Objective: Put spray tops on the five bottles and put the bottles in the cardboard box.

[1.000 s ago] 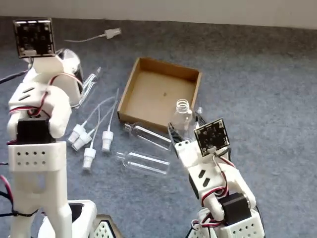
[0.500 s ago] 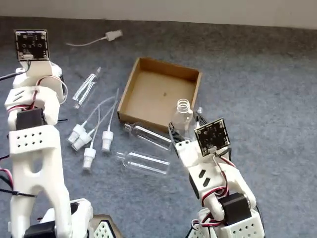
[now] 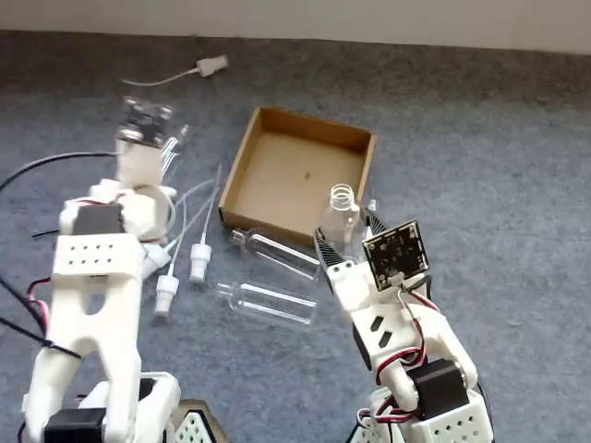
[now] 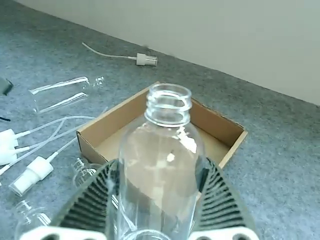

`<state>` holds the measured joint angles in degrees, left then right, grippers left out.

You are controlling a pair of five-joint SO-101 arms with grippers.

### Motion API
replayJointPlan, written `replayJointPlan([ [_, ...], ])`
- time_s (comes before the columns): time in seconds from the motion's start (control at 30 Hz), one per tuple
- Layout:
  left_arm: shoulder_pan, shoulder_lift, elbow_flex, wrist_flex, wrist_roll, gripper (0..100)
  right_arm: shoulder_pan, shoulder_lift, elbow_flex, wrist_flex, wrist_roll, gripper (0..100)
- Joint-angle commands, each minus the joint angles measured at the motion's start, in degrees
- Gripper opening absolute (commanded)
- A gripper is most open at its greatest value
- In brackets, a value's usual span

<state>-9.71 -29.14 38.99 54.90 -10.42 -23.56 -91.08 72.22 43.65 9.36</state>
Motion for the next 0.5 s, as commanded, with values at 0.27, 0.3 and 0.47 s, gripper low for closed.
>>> replayJointPlan([
  [0.27,-9.80,-0.31,9.10,5.36,-7.91,17,0.48,-0.66,-0.57,-1.19,-0.53,0.4],
  [0.3,-10.15,-0.22,9.27,6.95,-8.97,17,0.48,-0.66,-0.57,-1.19,-0.53,0.4],
  [0.47,-9.89,-0.66,9.19,12.57,-12.31,17,0.48,-0.66,-0.57,-1.19,-0.53,0.4],
])
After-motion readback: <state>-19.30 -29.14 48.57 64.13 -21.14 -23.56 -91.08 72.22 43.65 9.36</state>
